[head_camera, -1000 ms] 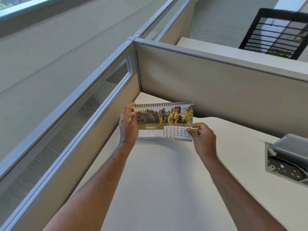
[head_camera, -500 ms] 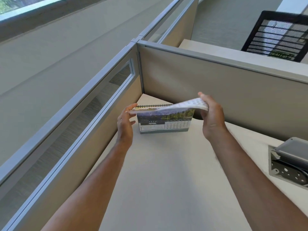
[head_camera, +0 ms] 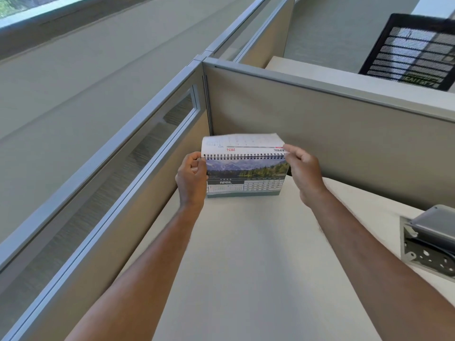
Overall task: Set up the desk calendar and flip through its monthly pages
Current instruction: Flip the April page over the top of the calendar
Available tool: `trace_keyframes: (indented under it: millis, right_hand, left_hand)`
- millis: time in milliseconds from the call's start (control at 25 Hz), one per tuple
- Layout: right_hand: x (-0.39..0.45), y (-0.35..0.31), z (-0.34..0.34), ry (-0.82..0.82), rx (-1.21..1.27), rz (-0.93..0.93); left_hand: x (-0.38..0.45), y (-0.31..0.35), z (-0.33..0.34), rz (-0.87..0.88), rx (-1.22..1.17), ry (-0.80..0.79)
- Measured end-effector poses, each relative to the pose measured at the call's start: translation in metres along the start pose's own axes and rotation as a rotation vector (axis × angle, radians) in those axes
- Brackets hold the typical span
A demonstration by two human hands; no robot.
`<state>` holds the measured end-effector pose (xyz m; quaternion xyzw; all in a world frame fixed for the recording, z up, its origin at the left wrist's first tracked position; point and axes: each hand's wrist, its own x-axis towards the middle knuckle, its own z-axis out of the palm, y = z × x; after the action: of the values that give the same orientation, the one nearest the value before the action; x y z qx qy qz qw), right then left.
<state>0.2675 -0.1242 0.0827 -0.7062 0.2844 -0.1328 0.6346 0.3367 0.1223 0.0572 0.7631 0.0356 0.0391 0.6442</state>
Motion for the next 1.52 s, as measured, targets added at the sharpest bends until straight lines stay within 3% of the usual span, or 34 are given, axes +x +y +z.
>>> trace_keyframes:
  millis: [360, 640, 800, 1000, 1520]
  right_hand:
    - [0.002, 0.016, 0.001, 0.016, -0.083, -0.064]
    - [-0.028, 0.053, 0.008, 0.270, 0.047, 0.071]
    - [-0.052, 0.076, 0.014, 0.203, 0.019, 0.181]
    - [-0.053, 0.084, 0.021, 0.124, -0.032, 0.172]
    - [-0.053, 0.082, 0.004, 0.200, -0.111, 0.087]
  left_hand:
    - [0.002, 0.003, -0.001, 0.008, 0.062, 0.058]
    - [0.001, 0.006, -0.003, -0.020, 0.020, -0.004]
    - [0.001, 0.003, -0.004, -0.032, 0.009, -0.034]
    - [0.002, 0.000, -0.003, -0.024, -0.003, -0.039]
    - [-0.001, 0.000, -0.001, 0.027, 0.030, 0.005]
